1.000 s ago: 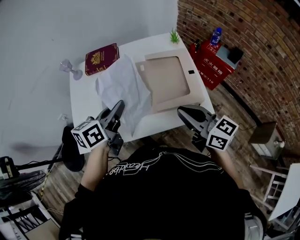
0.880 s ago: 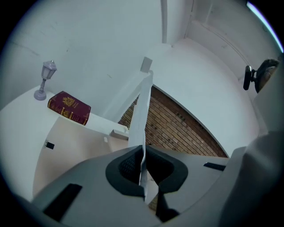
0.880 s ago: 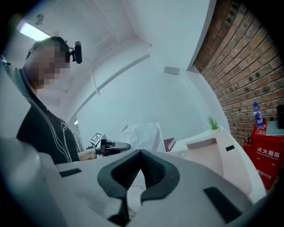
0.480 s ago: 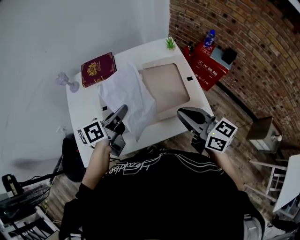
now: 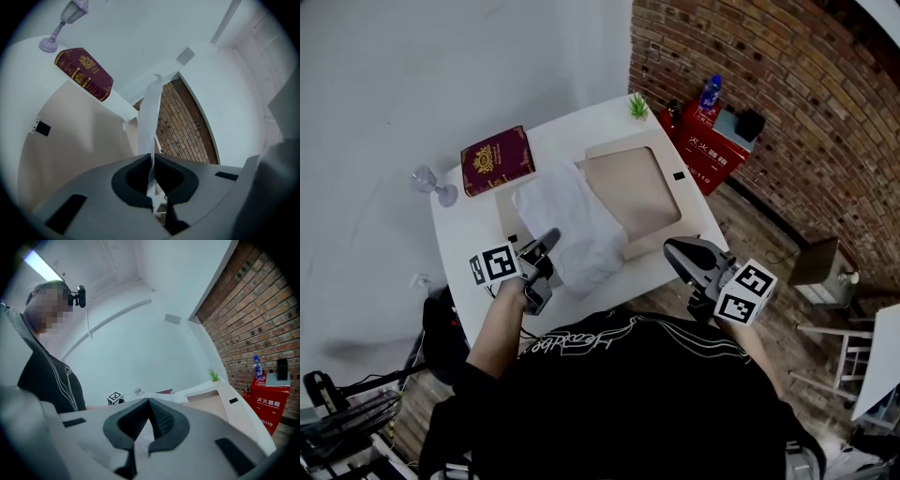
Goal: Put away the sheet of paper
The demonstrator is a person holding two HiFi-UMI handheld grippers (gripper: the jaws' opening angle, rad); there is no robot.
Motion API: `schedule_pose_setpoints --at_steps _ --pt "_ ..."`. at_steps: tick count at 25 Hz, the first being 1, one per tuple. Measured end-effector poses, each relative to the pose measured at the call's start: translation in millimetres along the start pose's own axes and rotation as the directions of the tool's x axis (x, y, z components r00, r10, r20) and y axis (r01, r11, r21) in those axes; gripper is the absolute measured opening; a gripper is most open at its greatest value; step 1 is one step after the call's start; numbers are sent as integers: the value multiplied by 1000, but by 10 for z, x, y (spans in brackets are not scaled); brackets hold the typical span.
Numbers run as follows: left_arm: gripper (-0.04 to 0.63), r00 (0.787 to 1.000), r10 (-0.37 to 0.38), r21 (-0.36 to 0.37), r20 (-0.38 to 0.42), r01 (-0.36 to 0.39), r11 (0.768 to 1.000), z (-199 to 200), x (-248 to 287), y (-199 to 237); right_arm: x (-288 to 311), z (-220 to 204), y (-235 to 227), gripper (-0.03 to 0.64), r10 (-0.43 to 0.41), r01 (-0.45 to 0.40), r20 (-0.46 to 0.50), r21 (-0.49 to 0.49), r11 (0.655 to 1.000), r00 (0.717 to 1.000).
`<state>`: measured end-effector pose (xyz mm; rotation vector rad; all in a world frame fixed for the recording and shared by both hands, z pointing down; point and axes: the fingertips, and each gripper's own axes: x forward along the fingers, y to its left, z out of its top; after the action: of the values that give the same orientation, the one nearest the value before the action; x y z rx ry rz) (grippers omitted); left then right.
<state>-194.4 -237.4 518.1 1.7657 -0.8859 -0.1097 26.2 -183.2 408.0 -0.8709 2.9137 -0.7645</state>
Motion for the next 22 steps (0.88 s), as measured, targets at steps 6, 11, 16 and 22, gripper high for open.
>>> schedule_pose_setpoints --at_steps 6,11,16,22 --pt "32 998 40 -12 -45 -41 999 43 144 283 32 -32 -20 2 -32 32 -15 7 999 999" --pt "32 996 54 -44 -67 -57 997 57 283 438 90 -46 -33 3 -40 40 -28 6 999 999" --pt "32 993 59 -67 -106 -67 995 60 433 552 229 -119 -50 3 -37 38 -50 27 999 998" --pt "32 988 42 -69 -147 -53 996 62 611 608 407 -231 -75 2 -41 45 -71 49 998 997"
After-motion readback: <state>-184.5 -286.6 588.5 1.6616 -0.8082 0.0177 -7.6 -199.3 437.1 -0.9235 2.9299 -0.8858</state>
